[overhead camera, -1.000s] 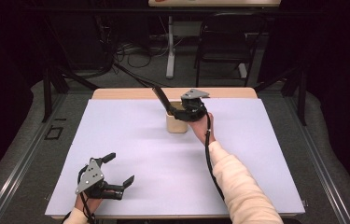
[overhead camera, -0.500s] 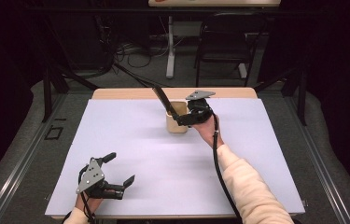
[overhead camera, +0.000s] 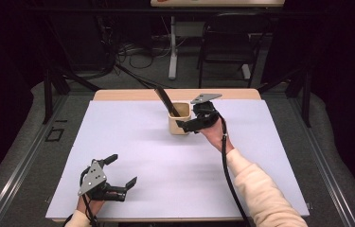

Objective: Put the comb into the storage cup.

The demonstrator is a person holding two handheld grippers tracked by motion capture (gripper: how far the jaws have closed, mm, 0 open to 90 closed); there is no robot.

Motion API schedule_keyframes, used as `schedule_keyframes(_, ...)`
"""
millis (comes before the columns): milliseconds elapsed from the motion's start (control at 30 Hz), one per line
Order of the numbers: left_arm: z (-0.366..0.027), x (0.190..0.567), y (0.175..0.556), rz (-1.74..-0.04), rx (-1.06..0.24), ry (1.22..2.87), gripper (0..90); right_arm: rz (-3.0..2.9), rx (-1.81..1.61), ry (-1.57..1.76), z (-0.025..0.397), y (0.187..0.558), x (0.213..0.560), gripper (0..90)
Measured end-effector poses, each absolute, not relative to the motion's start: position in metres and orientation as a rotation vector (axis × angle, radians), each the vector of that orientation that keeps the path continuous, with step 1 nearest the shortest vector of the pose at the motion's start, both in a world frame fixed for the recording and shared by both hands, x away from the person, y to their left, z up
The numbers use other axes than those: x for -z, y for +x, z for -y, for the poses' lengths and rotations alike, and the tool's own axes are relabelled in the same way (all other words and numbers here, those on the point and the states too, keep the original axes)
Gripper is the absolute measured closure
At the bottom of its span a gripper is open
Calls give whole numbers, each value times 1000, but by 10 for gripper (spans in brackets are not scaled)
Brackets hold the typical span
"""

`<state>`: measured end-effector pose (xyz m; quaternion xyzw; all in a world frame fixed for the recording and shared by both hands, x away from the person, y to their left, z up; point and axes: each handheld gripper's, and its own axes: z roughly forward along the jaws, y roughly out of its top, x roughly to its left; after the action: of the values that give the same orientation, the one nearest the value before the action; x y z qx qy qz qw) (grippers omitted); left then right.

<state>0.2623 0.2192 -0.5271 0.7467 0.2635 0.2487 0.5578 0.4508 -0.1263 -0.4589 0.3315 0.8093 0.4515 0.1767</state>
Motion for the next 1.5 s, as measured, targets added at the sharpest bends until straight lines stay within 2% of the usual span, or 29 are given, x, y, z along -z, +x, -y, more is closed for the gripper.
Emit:
schedule_keyframes(400, -221, 526, 261, -622, -587, 1751, 1, -2336, -1260, 916, 134, 437, 449, 0)
schedule_keyframes(1500, -220, 527, 261, -622, -592, 1762, 1, -2401, -1214, 912, 179, 399, 461, 0)
